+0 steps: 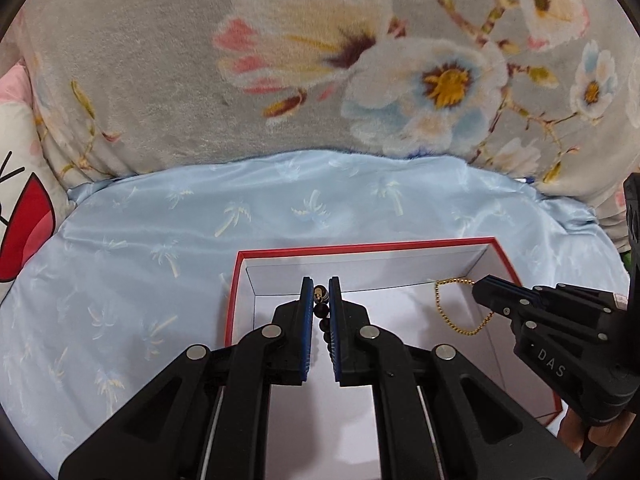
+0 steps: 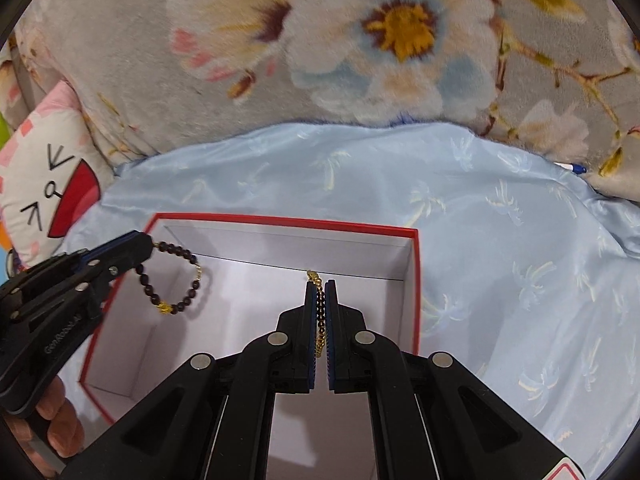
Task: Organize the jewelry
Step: 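Carry both bracelets into the red box and open both tools to release them, then move both open tools back from the red box toward the remaining jewelry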
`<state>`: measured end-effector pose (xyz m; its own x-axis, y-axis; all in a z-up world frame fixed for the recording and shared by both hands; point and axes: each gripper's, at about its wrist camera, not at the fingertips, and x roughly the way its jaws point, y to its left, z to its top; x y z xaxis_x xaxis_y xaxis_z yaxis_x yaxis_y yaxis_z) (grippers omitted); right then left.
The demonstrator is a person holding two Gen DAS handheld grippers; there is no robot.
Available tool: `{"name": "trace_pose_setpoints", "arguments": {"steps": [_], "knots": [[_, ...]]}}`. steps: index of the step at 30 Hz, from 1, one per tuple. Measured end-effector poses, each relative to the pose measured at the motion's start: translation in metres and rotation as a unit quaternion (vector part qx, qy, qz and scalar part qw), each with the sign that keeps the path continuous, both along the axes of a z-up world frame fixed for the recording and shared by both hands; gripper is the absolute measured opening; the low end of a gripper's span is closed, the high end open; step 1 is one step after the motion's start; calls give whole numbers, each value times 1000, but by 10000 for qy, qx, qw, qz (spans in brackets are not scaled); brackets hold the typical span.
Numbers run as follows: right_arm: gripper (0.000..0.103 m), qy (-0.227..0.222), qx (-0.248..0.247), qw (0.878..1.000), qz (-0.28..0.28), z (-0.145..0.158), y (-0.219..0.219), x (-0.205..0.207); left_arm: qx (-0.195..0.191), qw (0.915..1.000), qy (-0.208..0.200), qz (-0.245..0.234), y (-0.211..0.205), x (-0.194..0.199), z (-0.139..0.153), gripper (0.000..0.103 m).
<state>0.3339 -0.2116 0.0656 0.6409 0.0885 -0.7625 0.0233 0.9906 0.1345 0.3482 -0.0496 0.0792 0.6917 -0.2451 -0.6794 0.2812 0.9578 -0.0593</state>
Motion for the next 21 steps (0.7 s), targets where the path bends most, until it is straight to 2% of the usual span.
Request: {"name": "trace_pose_setpoints", "arguments": {"steps": [2,4,5,6,14,21], "knots": [[12,43,28,9999,-113,-5,-4,3,81,9999,-27,108,0,3,-3,10],[21,-38,53,9999,-156,-3,-8,1,155,9997,-35,210,0,4,-5,26],[35,-126,6,9997,-208,0,-9,-2,171,9994,-74,275,1,3,-5,39],[43,-203,-27,9995,-242,3,-9,-4,176,9993,-109,324,2,2,-5,46],[47,-654,-79,9976,-224,36,-7,-45,166,9987,-255,405,8,-23,13,47],[51,-841,-205,9957,-330,46,-10,-112,240,9980,-353,471,28,-78,25,52]]}}
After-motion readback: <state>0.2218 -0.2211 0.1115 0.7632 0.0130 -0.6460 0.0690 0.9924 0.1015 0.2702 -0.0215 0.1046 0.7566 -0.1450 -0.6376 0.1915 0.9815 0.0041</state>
